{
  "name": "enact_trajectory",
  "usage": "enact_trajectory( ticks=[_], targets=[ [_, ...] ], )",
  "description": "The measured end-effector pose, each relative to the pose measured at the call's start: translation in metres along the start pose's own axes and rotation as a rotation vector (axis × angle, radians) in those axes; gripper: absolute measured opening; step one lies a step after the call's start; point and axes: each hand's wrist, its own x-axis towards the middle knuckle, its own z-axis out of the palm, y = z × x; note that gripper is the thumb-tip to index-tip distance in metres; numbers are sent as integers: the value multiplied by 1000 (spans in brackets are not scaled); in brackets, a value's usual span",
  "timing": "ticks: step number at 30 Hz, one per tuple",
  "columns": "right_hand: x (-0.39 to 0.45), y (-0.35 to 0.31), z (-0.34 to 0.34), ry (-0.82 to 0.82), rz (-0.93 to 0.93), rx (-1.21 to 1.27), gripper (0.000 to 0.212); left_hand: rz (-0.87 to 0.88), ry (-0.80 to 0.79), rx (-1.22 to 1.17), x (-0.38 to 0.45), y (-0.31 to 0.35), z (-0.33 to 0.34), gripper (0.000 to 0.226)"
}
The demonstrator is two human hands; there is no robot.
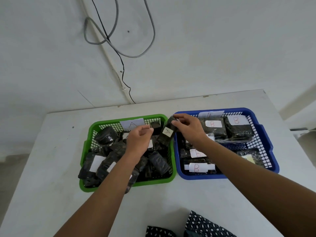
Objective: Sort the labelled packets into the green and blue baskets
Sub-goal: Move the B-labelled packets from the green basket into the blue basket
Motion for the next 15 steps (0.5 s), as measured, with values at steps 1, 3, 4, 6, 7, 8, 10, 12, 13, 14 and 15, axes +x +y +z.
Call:
enact_trajectory(
  ticks=[1,3,4,6,7,8,10,12,13,14,15],
  targets=[
    [3,-4,6,-25,-50,-79,29,35,5,85,1,-1,-8,23],
    [7,-13,24,-95,-152,-220,32,78,2,231,4,-4,-24,23],
    [9,-16,32,-139,-192,-286,34,100,-1,291,6,-7,-32,23],
    [13,-22,48,-255,-234,-389,36,155,4,386,12,-10,-46,24],
    [16,-25,55,-323,-247,-435,34,185,4,426,15,-12,-53,25],
    [19,-28,62,-391,-259,-488,31,213,3,460,19,-14,-58,27],
    [26,-31,73,-513,-286,-639,29,259,10,520,29,-16,-68,29],
    [30,-30,82,-605,-289,-781,35,308,20,595,42,-16,-75,31],
    [30,-26,85,-642,-250,-813,41,333,18,627,50,-17,-78,32],
    [30,-22,87,-669,-198,-818,47,354,9,650,59,-18,-81,34],
    [29,-17,88,-677,-164,-803,51,373,-5,666,67,-19,-84,36]
  ],
)
